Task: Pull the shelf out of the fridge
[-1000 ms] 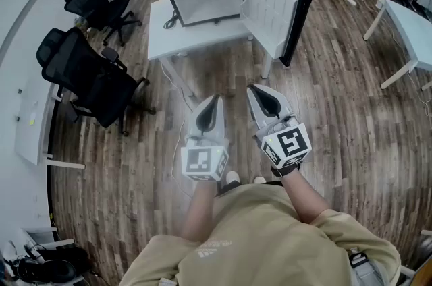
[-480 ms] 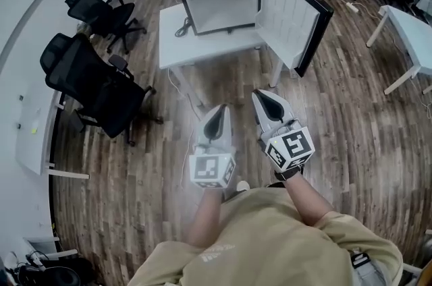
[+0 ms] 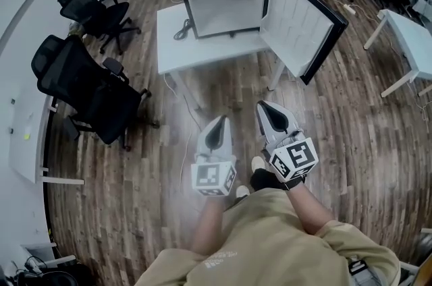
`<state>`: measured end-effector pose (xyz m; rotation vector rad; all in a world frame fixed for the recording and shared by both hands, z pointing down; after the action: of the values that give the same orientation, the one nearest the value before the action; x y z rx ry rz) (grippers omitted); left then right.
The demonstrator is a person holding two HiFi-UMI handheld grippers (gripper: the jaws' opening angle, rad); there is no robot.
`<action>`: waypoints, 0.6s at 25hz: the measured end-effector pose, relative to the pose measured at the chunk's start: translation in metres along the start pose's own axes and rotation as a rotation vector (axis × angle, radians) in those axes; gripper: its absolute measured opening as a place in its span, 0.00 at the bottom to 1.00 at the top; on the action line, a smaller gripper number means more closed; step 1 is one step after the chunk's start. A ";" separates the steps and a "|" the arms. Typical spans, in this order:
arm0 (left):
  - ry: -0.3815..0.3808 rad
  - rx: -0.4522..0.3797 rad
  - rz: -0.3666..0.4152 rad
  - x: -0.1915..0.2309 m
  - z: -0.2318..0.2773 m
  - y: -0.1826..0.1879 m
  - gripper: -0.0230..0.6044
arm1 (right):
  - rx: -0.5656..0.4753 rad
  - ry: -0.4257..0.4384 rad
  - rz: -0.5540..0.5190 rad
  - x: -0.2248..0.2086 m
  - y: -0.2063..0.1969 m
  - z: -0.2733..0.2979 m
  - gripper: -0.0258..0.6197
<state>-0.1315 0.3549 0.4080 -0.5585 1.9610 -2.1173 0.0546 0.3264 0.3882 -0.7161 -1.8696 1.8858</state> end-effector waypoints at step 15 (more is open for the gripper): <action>0.004 -0.006 0.084 0.044 0.174 0.031 0.04 | -0.050 0.042 0.044 -0.127 0.015 0.146 0.05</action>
<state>-0.1043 0.1757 0.3917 -0.4642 1.9578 -2.0649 0.0685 0.1330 0.3811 -0.8133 -1.8960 1.8423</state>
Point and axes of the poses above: the fingertips, and each gripper's own axes: z forward along the fingers, x to its left, y out of its top, the point moved 10 cm from there along -z, backward along the fingers, and after that the axes turned 3 degrees about x, right-handed, at the moved point
